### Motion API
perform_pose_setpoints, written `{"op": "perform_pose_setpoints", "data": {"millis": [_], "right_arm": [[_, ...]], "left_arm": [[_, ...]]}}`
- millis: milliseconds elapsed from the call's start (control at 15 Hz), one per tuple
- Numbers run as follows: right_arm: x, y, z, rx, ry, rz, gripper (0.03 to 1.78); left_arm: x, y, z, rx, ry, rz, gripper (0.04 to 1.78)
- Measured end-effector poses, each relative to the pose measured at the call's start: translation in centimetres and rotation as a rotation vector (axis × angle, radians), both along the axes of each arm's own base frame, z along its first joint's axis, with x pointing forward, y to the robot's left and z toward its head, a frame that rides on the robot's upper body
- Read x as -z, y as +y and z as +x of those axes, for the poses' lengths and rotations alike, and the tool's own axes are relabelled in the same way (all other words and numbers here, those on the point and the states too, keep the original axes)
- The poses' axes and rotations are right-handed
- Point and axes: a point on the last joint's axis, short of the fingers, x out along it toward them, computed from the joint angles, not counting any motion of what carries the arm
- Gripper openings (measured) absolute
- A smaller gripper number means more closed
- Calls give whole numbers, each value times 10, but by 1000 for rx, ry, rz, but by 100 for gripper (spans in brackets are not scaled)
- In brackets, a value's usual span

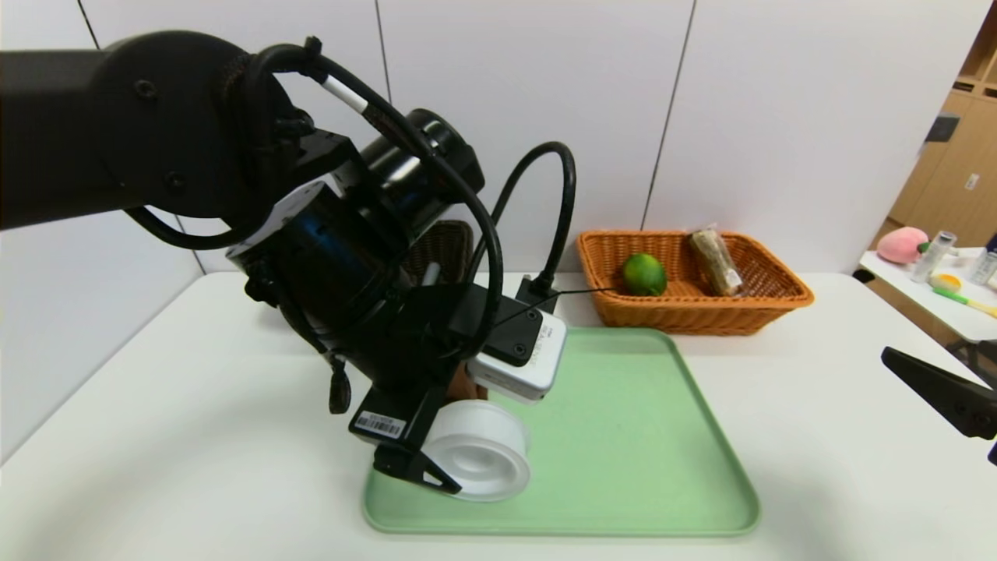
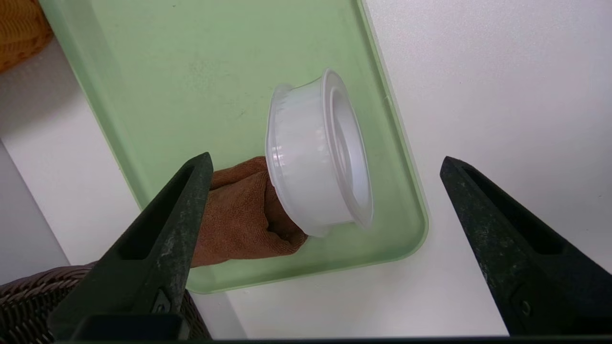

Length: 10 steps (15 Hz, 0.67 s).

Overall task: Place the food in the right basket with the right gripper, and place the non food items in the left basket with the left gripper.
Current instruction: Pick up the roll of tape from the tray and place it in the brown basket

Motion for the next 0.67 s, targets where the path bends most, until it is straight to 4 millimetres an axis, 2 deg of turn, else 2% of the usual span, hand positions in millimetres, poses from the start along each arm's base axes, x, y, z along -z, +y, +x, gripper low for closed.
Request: {"op": "perform_pose_setpoints", "data": {"millis": [400, 667], "right_arm": [[-1, 0, 0, -20, -3, 6, 170], [-1, 1, 0, -20, -4, 11, 170]], "left_arm": [[18, -12, 19, -16, 36, 24, 169], [28, -9, 32, -47, 61, 44, 169]]}}
